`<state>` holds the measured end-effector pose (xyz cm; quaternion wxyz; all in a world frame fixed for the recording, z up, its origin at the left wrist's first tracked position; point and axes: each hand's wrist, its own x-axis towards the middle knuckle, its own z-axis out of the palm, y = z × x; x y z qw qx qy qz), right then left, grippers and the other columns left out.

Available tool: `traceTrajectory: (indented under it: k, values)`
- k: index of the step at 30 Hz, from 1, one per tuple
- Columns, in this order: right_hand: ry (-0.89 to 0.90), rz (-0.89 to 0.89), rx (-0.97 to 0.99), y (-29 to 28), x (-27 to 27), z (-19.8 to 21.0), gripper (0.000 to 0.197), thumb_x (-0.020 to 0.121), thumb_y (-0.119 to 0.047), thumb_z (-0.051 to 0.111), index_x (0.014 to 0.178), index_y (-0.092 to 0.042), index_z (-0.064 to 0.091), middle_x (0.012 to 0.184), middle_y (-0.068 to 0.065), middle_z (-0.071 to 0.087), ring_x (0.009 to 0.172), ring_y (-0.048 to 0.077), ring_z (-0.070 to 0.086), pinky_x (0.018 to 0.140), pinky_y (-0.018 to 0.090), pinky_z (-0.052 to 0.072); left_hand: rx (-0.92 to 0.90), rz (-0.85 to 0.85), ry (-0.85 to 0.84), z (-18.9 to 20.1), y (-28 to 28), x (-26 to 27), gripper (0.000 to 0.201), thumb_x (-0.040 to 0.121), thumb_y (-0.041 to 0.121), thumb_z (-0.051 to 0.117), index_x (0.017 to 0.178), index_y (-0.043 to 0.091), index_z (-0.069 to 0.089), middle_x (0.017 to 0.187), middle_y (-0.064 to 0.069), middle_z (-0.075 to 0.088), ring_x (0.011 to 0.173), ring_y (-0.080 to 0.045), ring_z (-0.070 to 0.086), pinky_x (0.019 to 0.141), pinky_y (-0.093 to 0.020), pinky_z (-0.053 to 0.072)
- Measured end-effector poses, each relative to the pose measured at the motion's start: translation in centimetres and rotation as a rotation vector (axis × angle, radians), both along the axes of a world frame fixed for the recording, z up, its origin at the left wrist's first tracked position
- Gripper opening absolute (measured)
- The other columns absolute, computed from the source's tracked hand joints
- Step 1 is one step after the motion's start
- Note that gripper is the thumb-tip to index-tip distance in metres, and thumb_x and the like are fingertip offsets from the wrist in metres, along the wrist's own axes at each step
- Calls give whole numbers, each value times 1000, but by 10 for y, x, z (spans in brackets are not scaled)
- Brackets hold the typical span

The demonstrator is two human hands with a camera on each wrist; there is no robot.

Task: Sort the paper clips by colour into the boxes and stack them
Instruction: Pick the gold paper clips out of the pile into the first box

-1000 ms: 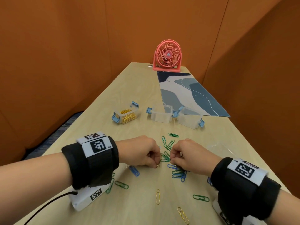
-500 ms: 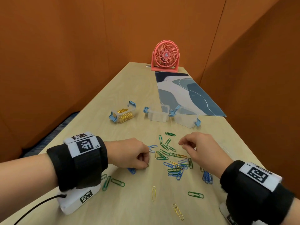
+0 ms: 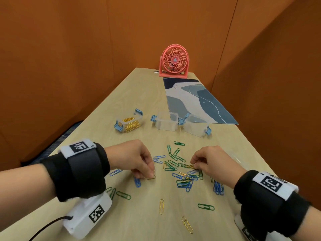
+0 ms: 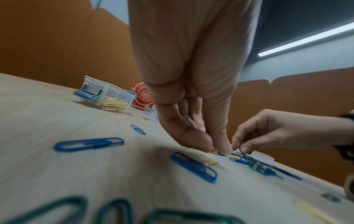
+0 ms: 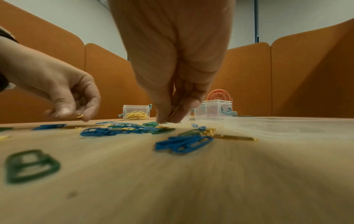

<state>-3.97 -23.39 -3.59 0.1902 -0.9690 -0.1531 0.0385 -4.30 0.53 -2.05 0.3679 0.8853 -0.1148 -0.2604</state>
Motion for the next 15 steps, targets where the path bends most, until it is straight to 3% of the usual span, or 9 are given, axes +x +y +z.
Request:
traceTrajectory:
  k: [6,9,12,15]
  values:
    - [83,7,-22,3,6,-3,9,85,-15,65,92,-13,71,89,2,69,78,11,57,69,16,43,187,-42,-81,-4,-10,-1,11,73,15,79,79,11,72,64,0,64,50,-8,54,57,-16,49]
    - [93,26,-66,4,6,-5,9,87,-15,60,90,-12,68,82,-4,61,76,9,52,68,16,39,258,-103,-104,-2,-13,-2,10,77,18,75,84,12,72,72,-1,66,56,-9,55,56,-14,49]
    - [84,57,-112,3,6,-5,12,90,-13,52,84,-13,63,77,-7,56,71,7,48,57,9,35,313,-170,-146,-1,-14,-4,10,80,20,70,87,13,71,78,-1,67,63,-9,55,62,-17,49]
    - [48,70,-134,3,5,-5,12,91,-13,49,83,-15,57,77,-8,50,78,12,47,57,16,33,280,-162,-148,-3,-12,-6,3,79,17,70,78,17,67,70,3,64,58,-7,55,59,-15,48]
